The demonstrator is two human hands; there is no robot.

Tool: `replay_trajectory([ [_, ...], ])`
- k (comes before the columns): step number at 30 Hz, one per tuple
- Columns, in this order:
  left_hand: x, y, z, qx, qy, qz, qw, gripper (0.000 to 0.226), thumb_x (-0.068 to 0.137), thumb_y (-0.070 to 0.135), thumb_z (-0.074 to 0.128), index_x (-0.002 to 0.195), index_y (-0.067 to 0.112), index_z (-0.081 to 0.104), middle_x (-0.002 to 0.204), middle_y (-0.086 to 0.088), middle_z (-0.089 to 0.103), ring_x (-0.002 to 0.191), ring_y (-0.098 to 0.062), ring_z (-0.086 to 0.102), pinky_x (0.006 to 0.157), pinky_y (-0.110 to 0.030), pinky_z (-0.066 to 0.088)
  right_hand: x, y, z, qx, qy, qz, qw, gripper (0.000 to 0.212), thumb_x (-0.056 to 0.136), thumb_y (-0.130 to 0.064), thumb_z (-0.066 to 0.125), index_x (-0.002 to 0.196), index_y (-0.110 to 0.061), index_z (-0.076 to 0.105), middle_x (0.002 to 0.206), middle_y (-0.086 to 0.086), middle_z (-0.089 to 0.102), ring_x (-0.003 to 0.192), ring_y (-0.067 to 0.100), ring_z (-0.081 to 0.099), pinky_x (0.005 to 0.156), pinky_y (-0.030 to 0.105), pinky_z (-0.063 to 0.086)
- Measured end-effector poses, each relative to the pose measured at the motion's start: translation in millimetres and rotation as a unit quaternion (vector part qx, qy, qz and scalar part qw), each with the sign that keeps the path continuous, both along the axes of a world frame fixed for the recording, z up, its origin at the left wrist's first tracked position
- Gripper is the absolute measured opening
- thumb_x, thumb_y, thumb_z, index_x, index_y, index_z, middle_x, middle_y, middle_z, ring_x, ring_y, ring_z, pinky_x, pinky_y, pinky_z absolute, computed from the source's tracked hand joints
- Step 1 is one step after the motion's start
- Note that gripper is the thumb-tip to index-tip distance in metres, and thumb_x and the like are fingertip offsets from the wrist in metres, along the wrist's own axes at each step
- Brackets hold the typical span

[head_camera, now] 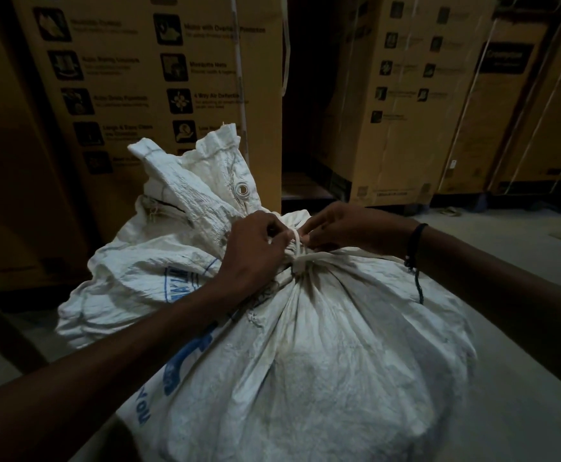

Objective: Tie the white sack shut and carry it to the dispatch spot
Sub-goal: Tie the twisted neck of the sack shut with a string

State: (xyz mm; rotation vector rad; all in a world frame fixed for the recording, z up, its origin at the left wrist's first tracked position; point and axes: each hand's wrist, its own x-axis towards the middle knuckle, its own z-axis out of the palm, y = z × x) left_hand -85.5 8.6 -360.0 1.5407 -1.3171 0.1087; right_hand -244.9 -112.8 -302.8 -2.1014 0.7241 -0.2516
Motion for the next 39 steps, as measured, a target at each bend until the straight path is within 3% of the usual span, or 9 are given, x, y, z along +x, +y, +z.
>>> replay_trajectory([
  [3,3.4,2.8,0.3,0.011,0.013,-0.022,1.0,0.007,0.09,0.014,0.079,0.083,0.012,0.077,0.086,-0.004,0.076,0.082,-0.015,0.071,0.076,-0.028,0.053,-2.7,1.2,1.0,-0.011,-0.003,0.02,1.0,0.029,0.097,0.002,0.069,0.125,0.005,0.072,0.125,0.022,0.074,0.099,0.017,0.072,0.071,0.013,0.058],
  [9,10.8,9.7,0.7,0.024,-0.051,-0.139,0.989,0.003,0.081,0.018,0.075,0.078,0.016,0.074,0.082,-0.001,0.076,0.081,-0.017,0.072,0.077,-0.037,0.057,-9.7,4.9,-0.2,0.054,-0.075,0.025,0.995,0.044,0.09,0.015,0.07,0.131,0.007,0.055,0.112,0.021,0.073,0.089,0.019,0.074,0.078,0.024,0.064],
  [15,20.8,15.6,6.7,0.075,-0.051,-0.256,0.962,0.009,0.088,0.008,0.073,0.084,0.017,0.073,0.089,-0.011,0.076,0.089,-0.032,0.074,0.083,-0.048,0.059,-8.4,1.9,-11.2,0.017,-0.1,0.048,0.994,0.033,0.09,0.019,0.068,0.118,0.002,0.061,0.107,0.022,0.074,0.085,0.016,0.076,0.086,0.03,0.064],
  [18,22.6,18.3,12.9,0.101,-0.003,-0.276,0.956,0.006,0.092,0.008,0.072,0.088,0.012,0.074,0.092,-0.015,0.075,0.09,-0.034,0.073,0.084,-0.051,0.058,-8.2,3.6,-12.5,-0.023,-0.104,0.054,0.993,0.025,0.088,0.01,0.076,0.111,0.008,0.066,0.11,0.031,0.074,0.096,0.022,0.074,0.097,0.041,0.059],
  [23,26.8,11.8,31.8,0.121,-0.125,-0.262,0.949,0.016,0.1,0.03,0.062,0.101,0.018,0.073,0.094,-0.005,0.075,0.092,-0.025,0.073,0.087,-0.054,0.057,-11.5,4.9,-7.9,-0.056,-0.099,0.052,0.992,0.031,0.089,0.002,0.078,0.116,0.011,0.066,0.118,0.032,0.072,0.103,0.026,0.071,0.097,0.039,0.058],
  [27,37.1,8.6,31.3,0.091,-0.185,-0.254,0.945,0.018,0.093,0.008,0.072,0.109,0.016,0.078,0.107,-0.001,0.074,0.103,-0.017,0.073,0.092,-0.049,0.057,-13.8,2.9,-12.5,-0.066,-0.108,0.066,0.99,0.026,0.091,0.007,0.074,0.116,0.014,0.067,0.12,0.034,0.07,0.106,0.027,0.069,0.1,0.033,0.058],
  [32,30.7,7.2,28.9,0.065,-0.194,-0.25,0.946,0.01,0.088,0.024,0.08,0.097,0.02,0.082,0.108,0.001,0.07,0.1,-0.012,0.072,0.092,-0.039,0.057,-17.2,1.3,-13.0,-0.048,-0.104,0.084,0.99,0.026,0.093,0.009,0.071,0.118,0.014,0.066,0.115,0.024,0.072,0.107,0.024,0.07,0.102,0.031,0.057],
  [36,29.1,3.5,32.3,0.077,-0.202,-0.202,0.955,0.016,0.081,0.032,0.076,0.089,0.019,0.081,0.11,0.001,0.067,0.095,-0.006,0.069,0.09,-0.015,0.048,-18.1,0.2,-15.5,-0.028,-0.115,0.08,0.99,0.029,0.092,0.011,0.07,0.12,0.016,0.063,0.111,0.025,0.071,0.105,0.024,0.069,0.098,0.027,0.058],
  [39,28.7,1.0,38.8,0.101,-0.214,-0.184,0.954,0.014,0.075,0.028,0.075,0.083,0.019,0.082,0.104,0.001,0.07,0.089,-0.005,0.069,0.084,-0.021,0.052,-16.4,-1.5,-17.6,-0.029,-0.111,0.075,0.991,0.03,0.092,0.011,0.071,0.12,0.015,0.063,0.112,0.028,0.071,0.104,0.023,0.069,0.099,0.031,0.058],
])
